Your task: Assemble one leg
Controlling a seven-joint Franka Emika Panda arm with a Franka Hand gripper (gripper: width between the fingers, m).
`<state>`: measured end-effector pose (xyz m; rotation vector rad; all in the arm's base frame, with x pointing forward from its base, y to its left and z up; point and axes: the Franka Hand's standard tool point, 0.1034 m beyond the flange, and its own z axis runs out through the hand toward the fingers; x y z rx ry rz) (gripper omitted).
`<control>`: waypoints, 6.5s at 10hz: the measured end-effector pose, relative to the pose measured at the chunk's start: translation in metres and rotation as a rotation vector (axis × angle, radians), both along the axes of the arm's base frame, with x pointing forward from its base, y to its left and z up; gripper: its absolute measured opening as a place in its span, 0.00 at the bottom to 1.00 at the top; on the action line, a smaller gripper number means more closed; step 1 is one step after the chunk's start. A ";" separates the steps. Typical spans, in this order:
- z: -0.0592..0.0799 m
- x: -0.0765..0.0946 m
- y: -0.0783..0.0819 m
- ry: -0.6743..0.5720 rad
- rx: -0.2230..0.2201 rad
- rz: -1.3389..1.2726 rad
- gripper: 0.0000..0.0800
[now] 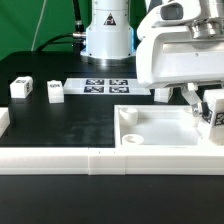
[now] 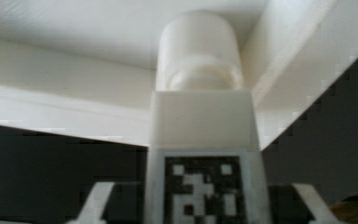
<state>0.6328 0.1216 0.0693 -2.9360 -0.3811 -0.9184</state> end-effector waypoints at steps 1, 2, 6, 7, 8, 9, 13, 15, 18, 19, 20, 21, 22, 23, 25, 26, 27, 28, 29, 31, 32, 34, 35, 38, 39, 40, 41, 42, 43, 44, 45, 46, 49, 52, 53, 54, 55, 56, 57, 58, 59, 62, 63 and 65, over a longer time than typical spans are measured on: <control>0.000 0.000 0.000 0.000 0.000 -0.002 0.36; 0.000 0.000 0.000 0.000 0.001 -0.002 0.48; 0.000 0.000 -0.001 0.000 0.001 -0.002 0.80; 0.000 0.000 -0.001 0.000 0.001 -0.002 0.81; 0.000 0.000 -0.001 0.000 0.001 -0.002 0.81; 0.000 0.001 -0.001 -0.001 0.001 -0.002 0.81; 0.028 0.005 0.003 0.045 0.006 0.009 0.81; 0.022 0.003 0.003 0.068 0.007 0.007 0.81; 0.016 0.004 0.004 0.318 -0.005 0.025 0.81; 0.017 0.004 0.002 0.400 -0.007 0.029 0.81; 0.019 0.003 0.003 0.494 -0.018 0.042 0.81; 0.020 0.004 0.003 0.573 -0.028 0.055 0.81; 0.021 0.010 0.002 0.578 -0.027 0.058 0.81; 0.020 0.013 0.000 0.548 -0.027 0.053 0.81; 0.019 0.012 0.000 0.550 -0.026 0.053 0.65; 0.019 0.012 0.000 0.550 -0.026 0.053 0.48; 0.019 0.012 -0.001 0.549 -0.027 0.052 0.36; 0.019 0.012 -0.001 0.550 -0.027 0.052 0.36; 0.019 0.012 -0.001 0.551 -0.022 0.039 0.36; 0.019 0.012 -0.002 0.554 -0.012 0.005 0.36; 0.018 0.012 -0.003 0.552 0.047 -0.175 0.36; 0.018 0.012 -0.005 0.552 0.135 -0.458 0.36; 0.018 0.012 -0.006 0.556 0.170 -0.568 0.36; 0.019 0.010 -0.008 0.569 0.289 -0.921 0.37; 0.018 0.008 -0.007 0.573 0.329 -1.064 0.37; 0.018 0.007 -0.006 0.571 0.361 -1.178 0.37; 0.018 0.006 -0.005 0.566 0.382 -1.251 0.37; 0.018 0.005 -0.004 0.571 0.422 -1.356 0.37; 0.017 0.004 -0.003 0.578 0.446 -1.416 0.37; 0.017 0.004 -0.002 0.583 0.461 -1.455 0.37; 0.017 0.003 -0.001 0.586 0.494 -1.530 0.37; 0.017 0.003 0.001 0.591 0.509 -1.557 0.48; 0.016 0.002 0.003 0.599 0.463 -1.424 0.70; 0.015 0.003 0.004 0.612 0.347 -1.092 0.81; 0.013 0.005 0.002 0.612 0.306 -0.973 0.81; 0.012 0.006 0.001 0.618 0.261 -0.850 0.81; 0.011 0.007 -0.003 0.622 0.220 -0.734 0.81; 0.010 0.010 -0.007 0.624 0.182 -0.623 0.81; 0.010 0.011 -0.008 0.625 0.148 -0.551 0.81; 0.011 0.012 -0.010 0.614 0.063 -0.413 0.81; 0.012 0.013 -0.008 0.598 -0.008 -0.303 0.81; 0.011 0.013 -0.007 0.594 -0.020 -0.259 0.66; 0.011 0.013 -0.007 0.594 -0.020 -0.259 0.48; 0.011 0.013 -0.007 0.595 -0.015 -0.273 0.36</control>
Offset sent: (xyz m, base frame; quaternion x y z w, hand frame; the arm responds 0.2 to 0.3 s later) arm 0.0000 0.0000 0.0000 0.0000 0.0000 0.0000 1.0000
